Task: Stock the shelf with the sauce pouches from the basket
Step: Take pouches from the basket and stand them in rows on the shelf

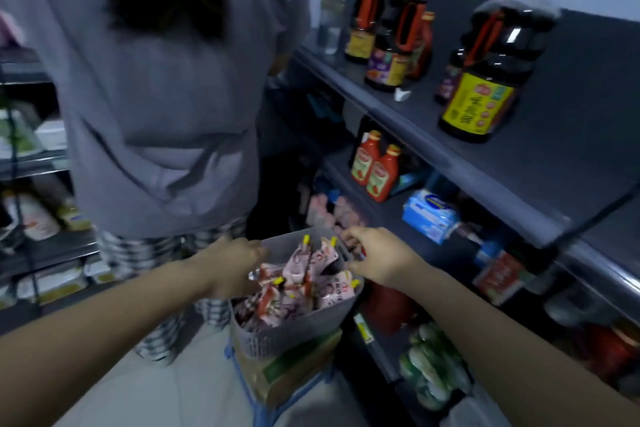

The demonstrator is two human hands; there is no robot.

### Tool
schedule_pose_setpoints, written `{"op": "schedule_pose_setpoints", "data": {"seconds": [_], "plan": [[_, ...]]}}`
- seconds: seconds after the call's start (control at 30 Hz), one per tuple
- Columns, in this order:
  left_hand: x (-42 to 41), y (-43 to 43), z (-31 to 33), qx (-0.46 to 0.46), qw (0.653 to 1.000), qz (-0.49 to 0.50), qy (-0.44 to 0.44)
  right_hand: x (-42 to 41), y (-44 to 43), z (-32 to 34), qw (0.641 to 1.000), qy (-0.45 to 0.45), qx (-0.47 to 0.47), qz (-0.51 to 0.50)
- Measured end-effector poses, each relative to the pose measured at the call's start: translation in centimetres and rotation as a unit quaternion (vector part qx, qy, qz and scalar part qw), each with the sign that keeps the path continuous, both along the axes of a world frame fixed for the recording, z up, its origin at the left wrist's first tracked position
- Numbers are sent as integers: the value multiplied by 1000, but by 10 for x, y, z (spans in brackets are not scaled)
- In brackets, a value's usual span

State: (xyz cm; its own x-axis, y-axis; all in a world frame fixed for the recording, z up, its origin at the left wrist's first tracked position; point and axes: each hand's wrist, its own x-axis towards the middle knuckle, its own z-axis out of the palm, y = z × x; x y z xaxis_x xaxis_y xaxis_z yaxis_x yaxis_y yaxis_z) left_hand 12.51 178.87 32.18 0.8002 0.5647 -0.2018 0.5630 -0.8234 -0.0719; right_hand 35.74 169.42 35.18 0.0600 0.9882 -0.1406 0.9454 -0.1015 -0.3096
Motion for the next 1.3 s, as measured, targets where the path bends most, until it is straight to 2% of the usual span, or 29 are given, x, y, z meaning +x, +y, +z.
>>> {"op": "schedule_pose_setpoints", "data": {"seconds": [0.13,0.27,0.43,0.6,0.8,1.0,1.17,1.3], "plan": [[-52,24,-51,-45,997,58,28,-25,52,-50,993,-55,-80,60],[-80,51,-88,-91,991,88,46,-39,85,-94,988,-60,-112,84],[-68,75,-120,-144,984,100,21,-40,107,-138,982,-97,-151,62],[-36,79,-146,-224,970,96,16,-26,112,-170,975,-92,-195,55],[-4,76,-174,-221,969,103,44,3,127,-205,964,-58,-257,44],[32,85,-201,-230,961,153,-3,52,141,-243,960,-1,-278,27],[69,94,-240,-226,957,177,41,95,148,-281,954,51,-294,20],[90,100,-267,-227,953,180,88,108,150,-310,945,55,-322,18]]}}
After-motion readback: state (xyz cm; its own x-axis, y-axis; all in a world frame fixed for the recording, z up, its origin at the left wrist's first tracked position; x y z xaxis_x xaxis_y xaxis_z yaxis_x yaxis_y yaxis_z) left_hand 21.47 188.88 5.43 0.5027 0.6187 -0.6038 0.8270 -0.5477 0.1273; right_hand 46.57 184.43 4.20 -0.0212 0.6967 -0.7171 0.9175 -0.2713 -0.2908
